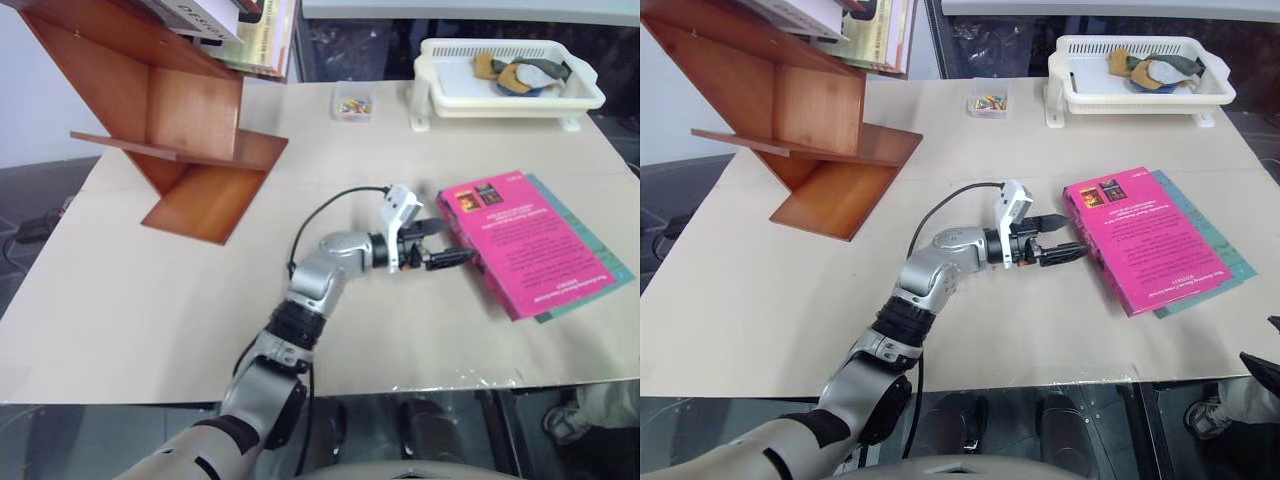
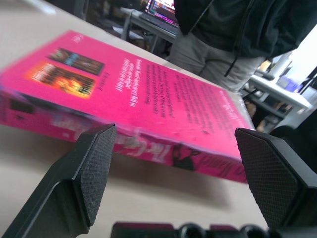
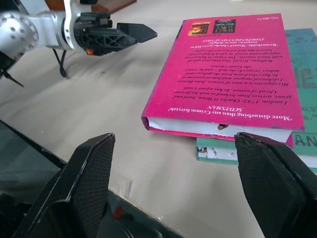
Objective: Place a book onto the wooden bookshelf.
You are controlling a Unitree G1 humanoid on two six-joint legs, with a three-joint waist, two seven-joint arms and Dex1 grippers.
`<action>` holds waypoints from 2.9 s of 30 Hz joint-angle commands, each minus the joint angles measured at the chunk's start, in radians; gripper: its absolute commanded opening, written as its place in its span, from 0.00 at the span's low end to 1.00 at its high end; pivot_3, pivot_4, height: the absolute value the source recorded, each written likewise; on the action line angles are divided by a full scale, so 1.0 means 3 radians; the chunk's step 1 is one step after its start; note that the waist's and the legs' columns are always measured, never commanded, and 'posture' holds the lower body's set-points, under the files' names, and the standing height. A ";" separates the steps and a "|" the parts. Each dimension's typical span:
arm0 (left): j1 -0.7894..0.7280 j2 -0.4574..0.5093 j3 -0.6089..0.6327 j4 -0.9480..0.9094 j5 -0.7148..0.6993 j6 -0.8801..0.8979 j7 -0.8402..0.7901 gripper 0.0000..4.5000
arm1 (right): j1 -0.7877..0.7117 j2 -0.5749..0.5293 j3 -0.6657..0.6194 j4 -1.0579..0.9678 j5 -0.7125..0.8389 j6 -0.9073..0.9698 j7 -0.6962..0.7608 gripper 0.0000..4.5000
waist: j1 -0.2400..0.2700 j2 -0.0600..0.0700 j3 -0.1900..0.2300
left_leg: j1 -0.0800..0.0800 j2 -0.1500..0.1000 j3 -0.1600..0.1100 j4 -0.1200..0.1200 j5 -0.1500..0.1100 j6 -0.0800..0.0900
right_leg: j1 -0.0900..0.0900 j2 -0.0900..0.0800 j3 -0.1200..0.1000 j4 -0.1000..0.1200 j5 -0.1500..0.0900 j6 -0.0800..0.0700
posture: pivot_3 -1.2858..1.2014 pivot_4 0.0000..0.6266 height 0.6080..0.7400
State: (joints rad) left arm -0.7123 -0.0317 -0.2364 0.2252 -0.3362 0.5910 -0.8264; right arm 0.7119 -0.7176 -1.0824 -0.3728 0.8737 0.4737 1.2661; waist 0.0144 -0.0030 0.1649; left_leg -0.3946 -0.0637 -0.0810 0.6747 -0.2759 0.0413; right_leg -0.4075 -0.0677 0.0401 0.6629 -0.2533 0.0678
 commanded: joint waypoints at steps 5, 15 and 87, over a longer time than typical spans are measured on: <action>-0.0148 -0.0300 0.0350 -0.0127 -0.0441 0.0804 0.0399 0.94 | 0.0167 0.0082 -0.0321 -0.0163 0.0032 -0.0227 0.0065 0.87 | 0.0010 -0.0003 0.0002 | -0.0001 0.0000 -0.0002 0.0001 0.0000 0.0000 | 0.0001 0.0005 -0.0002 -0.0001 0.0000 0.0000 | 0.52 0.24 1.00; -0.0275 -0.0564 0.0649 -0.0159 -0.0895 0.1484 0.0823 0.94 | 0.0390 0.0124 -0.0403 -0.0327 0.0100 -0.0399 0.0298 0.87 | 0.0003 -0.0004 0.0002 | 0.0000 0.0001 -0.0002 0.0001 0.0000 -0.0001 | 0.0001 0.0006 -0.0001 -0.0001 0.0000 0.0001 | 0.52 0.24 1.00; -0.0863 -0.1102 0.0993 0.1001 -0.3345 0.1826 0.2598 0.94 | 0.0350 -0.0041 -0.0263 -0.0259 0.0019 -0.0321 0.0254 0.87 | 0.0020 -0.0014 0.0008 | -0.0002 -0.0004 -0.0001 0.0002 0.0007 -0.0015 | 0.0001 -0.0006 0.0000 -0.0003 -0.0001 0.0001 | 0.52 0.24 1.00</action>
State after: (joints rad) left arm -0.8815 -0.1421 0.0670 0.5351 -1.3212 1.1284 -0.0273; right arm 0.8147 -0.7357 -1.1529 -0.4362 0.8759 0.3877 1.3438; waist 0.0204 -0.0070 0.1672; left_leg -0.3953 -0.0648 -0.0815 0.6751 -0.2737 0.0367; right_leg -0.4072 -0.0696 0.0400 0.6621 -0.2535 0.0682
